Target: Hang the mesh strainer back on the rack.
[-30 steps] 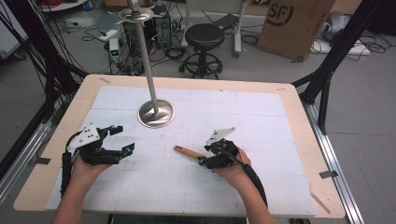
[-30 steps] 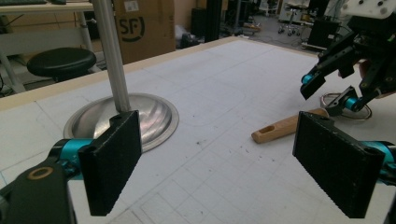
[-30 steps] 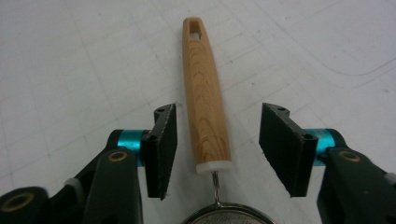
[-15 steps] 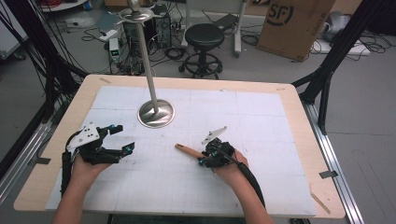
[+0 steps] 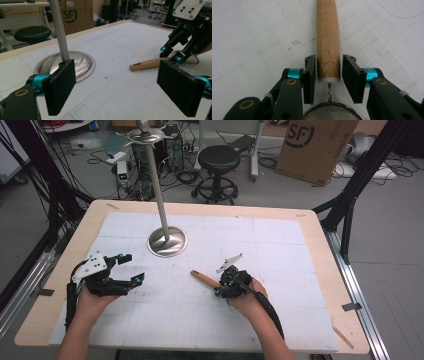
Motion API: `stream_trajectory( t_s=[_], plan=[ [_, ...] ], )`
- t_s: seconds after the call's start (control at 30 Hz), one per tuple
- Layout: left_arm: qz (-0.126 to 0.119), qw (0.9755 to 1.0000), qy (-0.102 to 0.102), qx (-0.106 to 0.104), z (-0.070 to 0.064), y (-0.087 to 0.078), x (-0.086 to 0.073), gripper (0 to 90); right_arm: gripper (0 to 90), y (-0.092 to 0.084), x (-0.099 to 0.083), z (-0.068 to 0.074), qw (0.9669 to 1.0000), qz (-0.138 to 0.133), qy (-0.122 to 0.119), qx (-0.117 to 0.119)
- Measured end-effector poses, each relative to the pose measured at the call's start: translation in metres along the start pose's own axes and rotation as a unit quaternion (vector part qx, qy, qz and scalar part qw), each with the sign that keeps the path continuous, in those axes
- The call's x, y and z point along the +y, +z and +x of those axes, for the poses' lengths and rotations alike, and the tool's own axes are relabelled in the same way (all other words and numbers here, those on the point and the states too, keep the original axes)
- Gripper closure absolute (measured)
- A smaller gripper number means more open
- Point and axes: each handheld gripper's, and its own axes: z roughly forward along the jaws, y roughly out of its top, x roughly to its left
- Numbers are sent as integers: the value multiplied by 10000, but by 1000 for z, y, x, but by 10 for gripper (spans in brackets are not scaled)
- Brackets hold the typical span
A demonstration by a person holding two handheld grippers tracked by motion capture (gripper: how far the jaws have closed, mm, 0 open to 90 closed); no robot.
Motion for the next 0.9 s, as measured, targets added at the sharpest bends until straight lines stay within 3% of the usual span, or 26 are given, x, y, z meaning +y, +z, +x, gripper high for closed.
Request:
stream_trajectory(
  t_s=[0.23,0.43,0.77,0.9],
  plan=[
    [0,10000,0,-6,0,0,0,161,640,1,1,-2,9998,156,1,75],
    [-9,10000,-1,-7,0,0,0,161,640,3,10,-3,9986,497,-143,117],
    [-22,10000,-18,3,0,-1,0,161,641,8,28,-5,9932,1138,-126,204],
    [-25,10000,-11,11,1,-1,0,162,671,8,28,-5,9933,1141,-116,159]
  ],
)
